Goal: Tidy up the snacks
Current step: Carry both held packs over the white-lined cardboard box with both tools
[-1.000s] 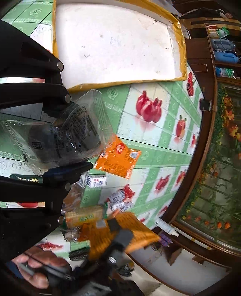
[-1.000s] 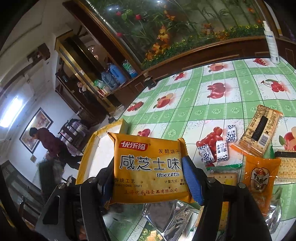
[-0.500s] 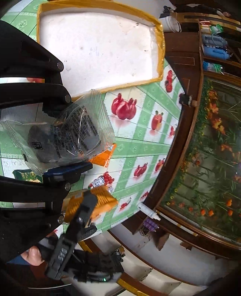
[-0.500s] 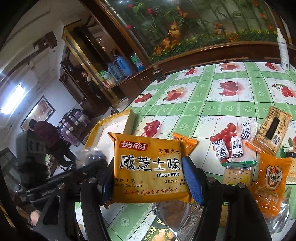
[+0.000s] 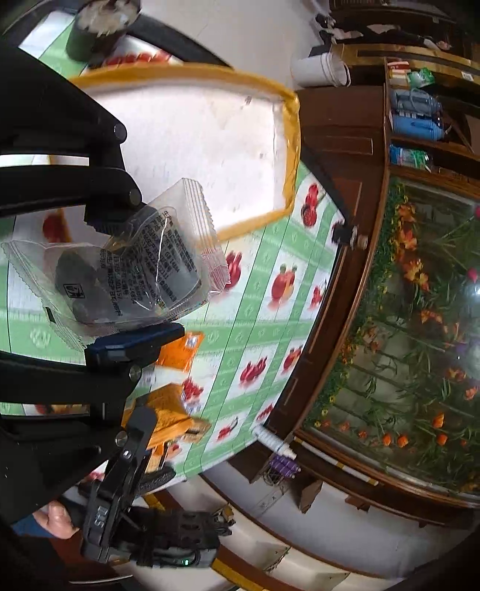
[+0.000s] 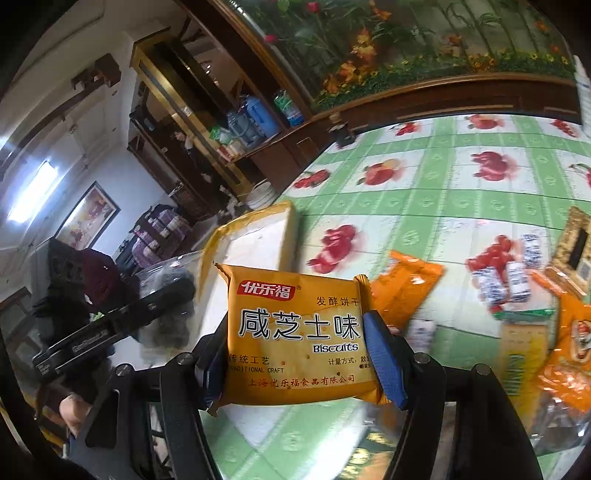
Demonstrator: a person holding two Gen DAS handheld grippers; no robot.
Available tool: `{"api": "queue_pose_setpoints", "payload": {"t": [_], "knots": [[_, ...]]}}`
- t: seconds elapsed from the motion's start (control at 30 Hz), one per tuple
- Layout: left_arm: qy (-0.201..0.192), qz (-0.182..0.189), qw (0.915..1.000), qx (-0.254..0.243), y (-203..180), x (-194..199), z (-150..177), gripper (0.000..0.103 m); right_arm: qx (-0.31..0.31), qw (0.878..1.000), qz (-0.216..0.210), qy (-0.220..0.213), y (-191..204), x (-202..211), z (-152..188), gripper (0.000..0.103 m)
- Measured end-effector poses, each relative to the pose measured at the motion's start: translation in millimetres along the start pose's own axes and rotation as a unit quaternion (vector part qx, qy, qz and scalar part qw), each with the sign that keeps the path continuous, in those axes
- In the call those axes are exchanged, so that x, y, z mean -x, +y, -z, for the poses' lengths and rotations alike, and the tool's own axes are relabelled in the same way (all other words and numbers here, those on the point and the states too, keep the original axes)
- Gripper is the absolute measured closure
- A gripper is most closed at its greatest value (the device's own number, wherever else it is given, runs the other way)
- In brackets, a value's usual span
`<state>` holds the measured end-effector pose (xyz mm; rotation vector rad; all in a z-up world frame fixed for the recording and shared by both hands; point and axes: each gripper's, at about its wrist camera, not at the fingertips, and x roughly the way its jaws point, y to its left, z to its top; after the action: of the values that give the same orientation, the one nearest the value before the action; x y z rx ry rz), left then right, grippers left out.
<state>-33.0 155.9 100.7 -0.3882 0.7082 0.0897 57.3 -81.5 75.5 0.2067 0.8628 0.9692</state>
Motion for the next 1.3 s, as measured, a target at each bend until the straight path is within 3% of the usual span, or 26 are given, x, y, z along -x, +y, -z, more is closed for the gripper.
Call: {"api": "queue_pose_setpoints", "payload": {"t": [0.2, 0.4, 0.57, 0.7, 0.93, 1.3], "knots": [[0.002, -0.041, 0.9991, 0.013, 37.0, -8.9, -23.2, 0.063, 0.011, 0.999, -0.015, 0.026, 37.1, -28.2, -17.2, 0.035], [0.025, -0.078, 0.9960, 0.036, 76.3, -43.0, -44.5, 0.063, 0.010, 0.998, -0.026, 0.052, 74.8, -78.4, -49.0, 0.035], [0.049, -0.104, 0.9920, 0.054, 106.3, -73.8, -52.4, 0.063, -0.009, 0.997, -0.034, 0.065, 86.9, -126.5, -75.2, 0.035], [0.062, -0.103, 0.9899, 0.075, 127.0, -87.2, -52.0, 0.063, -0.023, 0.996, -0.019, 0.079, 86.1, -169.9, -95.2, 0.035], [0.073, -0.104, 0.9891, 0.076, 141.1, -94.4, -45.4, 0.063, -0.031, 0.994, 0.007, 0.101, 79.1, -229.3, -111.7, 0.035], [0.064, -0.118, 0.9895, 0.054, 135.4, -95.5, -44.4, 0.062, -0.006, 0.992, 0.052, 0.114, 82.8, -271.6, -101.1, 0.035]]}}
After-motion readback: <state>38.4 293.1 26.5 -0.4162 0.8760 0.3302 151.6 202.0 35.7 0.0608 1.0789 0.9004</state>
